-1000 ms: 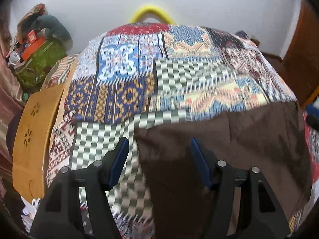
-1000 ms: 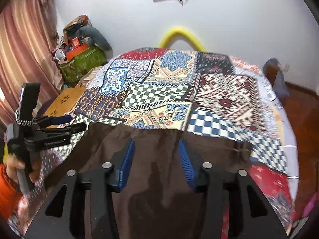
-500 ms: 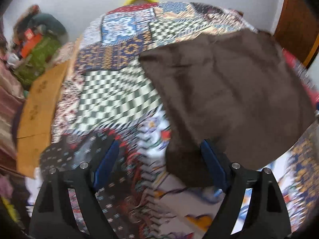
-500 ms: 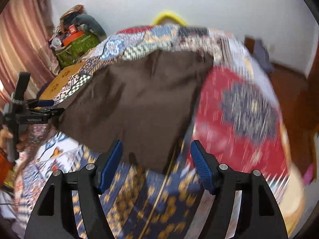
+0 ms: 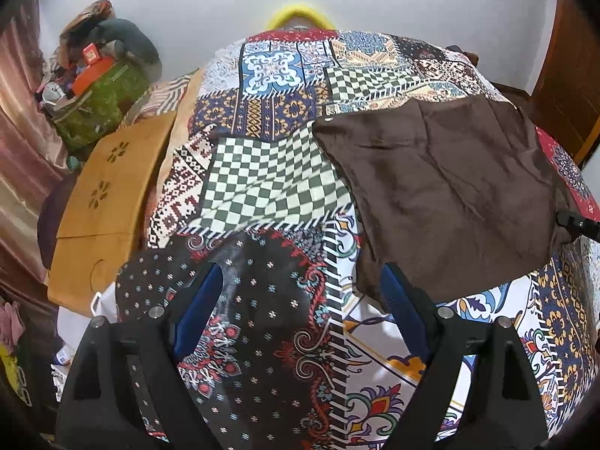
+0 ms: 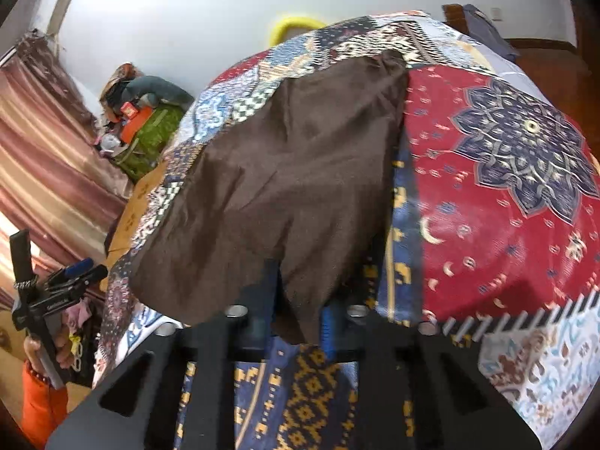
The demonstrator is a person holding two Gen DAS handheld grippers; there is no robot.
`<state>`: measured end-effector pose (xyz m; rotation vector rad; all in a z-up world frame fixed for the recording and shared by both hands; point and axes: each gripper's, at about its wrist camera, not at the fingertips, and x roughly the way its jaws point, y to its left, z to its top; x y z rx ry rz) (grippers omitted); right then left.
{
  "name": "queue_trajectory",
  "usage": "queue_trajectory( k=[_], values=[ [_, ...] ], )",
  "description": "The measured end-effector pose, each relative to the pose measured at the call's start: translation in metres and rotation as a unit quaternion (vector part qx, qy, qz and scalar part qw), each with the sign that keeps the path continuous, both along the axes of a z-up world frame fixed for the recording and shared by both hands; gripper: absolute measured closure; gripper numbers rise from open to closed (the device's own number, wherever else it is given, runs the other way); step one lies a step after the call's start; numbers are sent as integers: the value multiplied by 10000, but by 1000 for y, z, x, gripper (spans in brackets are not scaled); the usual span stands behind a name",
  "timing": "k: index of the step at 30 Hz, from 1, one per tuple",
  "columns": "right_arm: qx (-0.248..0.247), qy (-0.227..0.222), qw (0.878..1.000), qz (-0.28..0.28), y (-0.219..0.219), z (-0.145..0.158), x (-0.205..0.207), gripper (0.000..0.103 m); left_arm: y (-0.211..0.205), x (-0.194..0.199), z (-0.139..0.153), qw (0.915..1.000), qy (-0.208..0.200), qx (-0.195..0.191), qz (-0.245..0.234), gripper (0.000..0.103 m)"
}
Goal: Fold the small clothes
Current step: 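Lay the folded shirt flap down with the right gripper and release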
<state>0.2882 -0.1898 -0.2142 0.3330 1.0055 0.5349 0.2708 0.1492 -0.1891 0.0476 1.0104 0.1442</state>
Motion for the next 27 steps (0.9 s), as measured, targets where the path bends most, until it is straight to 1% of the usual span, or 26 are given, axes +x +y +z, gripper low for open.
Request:
queue_trajectory(
  k=[6,8,10,12,14,17,19,20,21,22,23,24,25,26,27],
  values=[
    [-265,-189,9988,367,-20,15,-3,96,-4,18,8,9996,-114,73,-228,17],
    [-589,-333,9967,448,-31,20,-4,96,-9,30,11,9992,-139,44,-382,17],
    [-857,-331,9945,506,-39,22,1,96,-16,48,12,9983,-157,69,-565,16],
    [-1028,-237,9931,516,-50,22,13,96,-24,68,10,9969,-145,31,-774,14],
    [-1071,-138,9928,526,-59,22,22,96,-33,91,7,9952,-112,-85,-965,14],
    [-1281,-180,9910,336,-70,22,33,94,-49,130,0,9920,-14,-273,-1233,14],
    [-1656,-498,9849,112,-71,24,39,86,-60,154,-7,9893,7,-243,-1438,14],
    [-1747,-657,9824,15,-71,24,41,81,-66,164,-11,9877,21,-224,-1550,14],
    [-1768,-738,9815,-30,-71,24,43,73,-71,173,-15,9860,43,-229,-1653,14],
    [-1777,-775,9810,-64,-71,23,47,68,-75,184,-21,9837,77,-287,-1771,14],
    [-1783,-791,9807,-104,-71,21,51,61,-79,192,-27,9818,142,-333,-1862,14],
    [-1795,-823,9802,-163,-71,19,54,57,-84,200,-33,9800,243,-367,-1943,14],
    [-1791,-846,9800,-214,-70,19,55,57,-89,207,-40,9770,346,-412,-2065,14],
    [-1756,-839,9805,-259,-71,18,57,55,-93,213,-45,9756,379,-475,-2108,14],
    [-1704,-791,9818,-290,-72,16,58,55,-95,220,-50,9758,409,-627,-2052,14]
  ],
)
